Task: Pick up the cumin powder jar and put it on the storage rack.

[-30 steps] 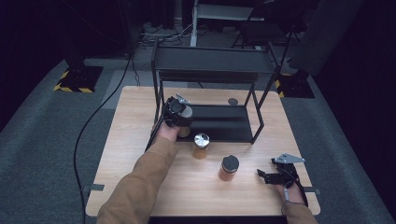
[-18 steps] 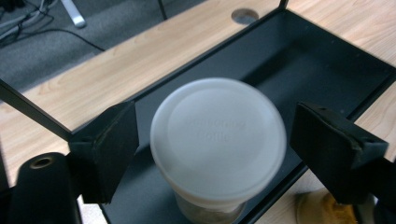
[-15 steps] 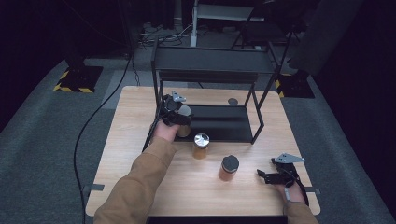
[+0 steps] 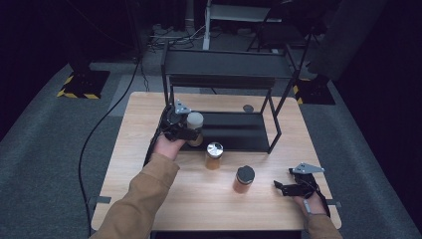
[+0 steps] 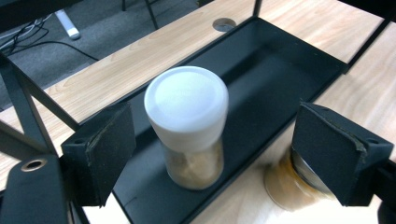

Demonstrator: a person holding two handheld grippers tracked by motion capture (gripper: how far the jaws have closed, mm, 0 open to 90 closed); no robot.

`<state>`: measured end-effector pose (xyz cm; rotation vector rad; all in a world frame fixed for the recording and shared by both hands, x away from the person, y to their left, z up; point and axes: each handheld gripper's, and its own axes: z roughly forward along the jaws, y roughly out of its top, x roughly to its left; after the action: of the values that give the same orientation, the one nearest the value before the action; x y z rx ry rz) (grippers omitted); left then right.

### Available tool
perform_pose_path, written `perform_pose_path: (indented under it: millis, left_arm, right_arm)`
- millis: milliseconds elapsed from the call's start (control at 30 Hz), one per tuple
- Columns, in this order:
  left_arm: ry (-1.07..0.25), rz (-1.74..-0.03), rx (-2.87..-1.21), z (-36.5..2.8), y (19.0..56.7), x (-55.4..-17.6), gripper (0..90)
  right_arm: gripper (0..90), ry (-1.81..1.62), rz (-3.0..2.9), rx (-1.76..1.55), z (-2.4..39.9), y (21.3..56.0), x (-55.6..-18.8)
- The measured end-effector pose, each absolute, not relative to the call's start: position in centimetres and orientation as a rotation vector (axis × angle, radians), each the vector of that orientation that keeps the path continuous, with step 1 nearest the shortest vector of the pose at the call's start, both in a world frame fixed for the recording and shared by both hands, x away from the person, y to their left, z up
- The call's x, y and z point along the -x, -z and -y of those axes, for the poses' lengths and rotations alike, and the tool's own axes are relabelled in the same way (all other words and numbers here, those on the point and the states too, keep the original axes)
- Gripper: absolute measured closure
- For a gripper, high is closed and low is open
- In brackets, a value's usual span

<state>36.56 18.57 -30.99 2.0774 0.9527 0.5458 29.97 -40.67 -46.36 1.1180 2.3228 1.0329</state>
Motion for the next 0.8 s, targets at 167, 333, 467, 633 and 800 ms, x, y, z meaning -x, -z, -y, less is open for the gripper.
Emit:
perform_pose_path:
  millis: [167,333,467,633,800]
  left_arm:
    - [-0.565,-0.931,-2.074,-19.1,30.2,-34.7,13.7]
    - [-0.565,-0.921,-2.07,-19.9,30.1,-33.2,13.7]
    - [-0.573,-0.914,-2.069,-20.5,30.2,-32.1,13.7]
    - [-0.582,-0.907,-2.087,-21.1,30.3,-31.1,13.8]
    - [-0.588,-0.894,-2.091,-21.6,30.5,-30.0,13.7]
  right_arm:
    - [10.0,-1.033,-2.323,-1.118,40.7,46.4,-30.0]
    - [10.0,-1.034,-2.324,-1.115,40.7,46.4,-30.0]
    - [9.9,-1.034,-2.326,-1.114,40.7,46.4,-30.0]
    - [9.7,-1.034,-2.327,-1.113,40.7,46.4,-30.0]
    - [9.5,-1.034,-2.328,-1.112,40.7,46.4,-30.0]
